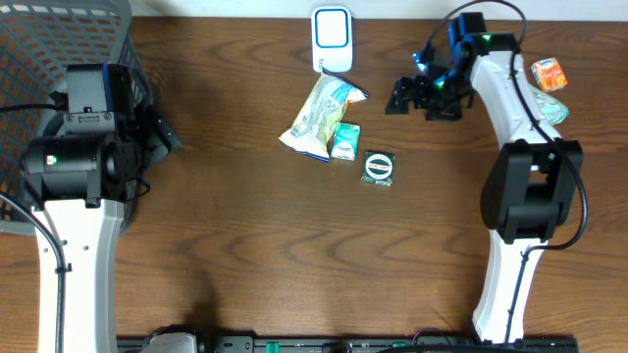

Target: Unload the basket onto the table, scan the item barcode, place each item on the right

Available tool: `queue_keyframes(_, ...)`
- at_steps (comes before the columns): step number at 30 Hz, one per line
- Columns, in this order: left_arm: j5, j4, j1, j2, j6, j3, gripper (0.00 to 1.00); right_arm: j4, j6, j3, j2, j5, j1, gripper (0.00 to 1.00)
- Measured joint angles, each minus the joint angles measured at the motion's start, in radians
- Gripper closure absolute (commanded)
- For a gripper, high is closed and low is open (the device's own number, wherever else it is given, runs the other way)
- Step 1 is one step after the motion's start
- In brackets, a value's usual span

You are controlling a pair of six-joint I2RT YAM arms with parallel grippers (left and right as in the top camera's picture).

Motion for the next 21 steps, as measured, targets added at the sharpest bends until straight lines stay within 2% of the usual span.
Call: queue_keyframes(21,0.0,0.0,0.0,0.0,0.0,0.0,0.02,-0.008,0.077,0.0,0.0,-0.004,0.169,0.01)
